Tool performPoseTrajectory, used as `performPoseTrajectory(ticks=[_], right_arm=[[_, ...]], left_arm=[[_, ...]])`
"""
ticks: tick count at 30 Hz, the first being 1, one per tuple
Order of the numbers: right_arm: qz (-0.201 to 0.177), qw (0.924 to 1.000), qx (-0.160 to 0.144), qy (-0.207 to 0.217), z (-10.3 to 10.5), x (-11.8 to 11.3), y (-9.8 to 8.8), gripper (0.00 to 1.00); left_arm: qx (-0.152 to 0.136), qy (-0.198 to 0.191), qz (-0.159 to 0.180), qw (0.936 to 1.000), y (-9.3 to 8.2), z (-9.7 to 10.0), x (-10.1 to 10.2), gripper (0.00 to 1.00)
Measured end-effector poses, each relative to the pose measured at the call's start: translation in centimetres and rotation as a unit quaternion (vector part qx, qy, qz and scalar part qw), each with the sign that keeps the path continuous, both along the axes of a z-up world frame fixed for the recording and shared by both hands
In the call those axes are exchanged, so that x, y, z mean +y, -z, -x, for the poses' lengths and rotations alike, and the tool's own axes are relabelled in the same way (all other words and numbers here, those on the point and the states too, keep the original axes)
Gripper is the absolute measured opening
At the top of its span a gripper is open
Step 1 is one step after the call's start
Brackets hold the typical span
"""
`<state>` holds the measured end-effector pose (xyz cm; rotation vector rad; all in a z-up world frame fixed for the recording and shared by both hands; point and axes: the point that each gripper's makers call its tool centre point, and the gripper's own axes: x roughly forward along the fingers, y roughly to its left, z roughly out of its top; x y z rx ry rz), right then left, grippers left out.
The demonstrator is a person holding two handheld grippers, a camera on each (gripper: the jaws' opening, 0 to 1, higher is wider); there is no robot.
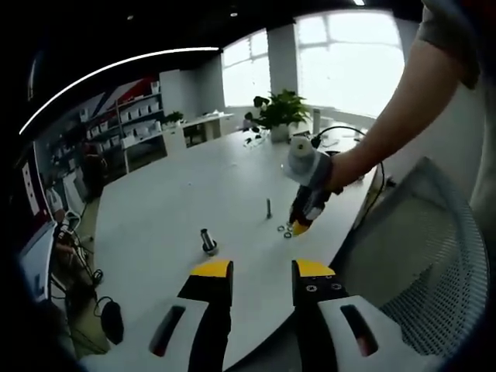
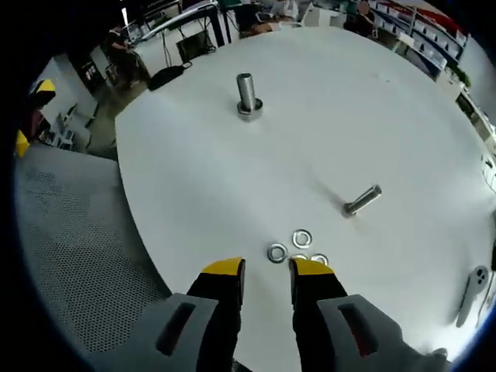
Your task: Place the washer onto the threaded stud by aligning its center hole with the stud, sliding it down to the base, and recovering from edge contact or off-axis alignment until the washer reaches the visible bottom stop.
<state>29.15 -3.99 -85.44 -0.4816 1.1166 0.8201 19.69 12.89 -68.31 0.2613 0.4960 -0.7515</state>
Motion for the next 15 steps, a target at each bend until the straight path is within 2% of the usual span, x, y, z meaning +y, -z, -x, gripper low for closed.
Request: performPoseTrajectory(ticks=[7, 15], right_arm=[[0.013, 0.9998, 0.015, 0.0, -0.2, -0.3, 1.0, 0.23], [0.019, 0.9997, 0.016, -0.006, -0.6, -0.3, 1.6, 0.23]], left_arm=[[-0.001, -0.002, -0.001, 1.0, 0.0, 0.0, 0.1, 0.29], [-0.001, -0.006, -0.002, 1.0, 0.1, -0.1, 0.2, 0.29]])
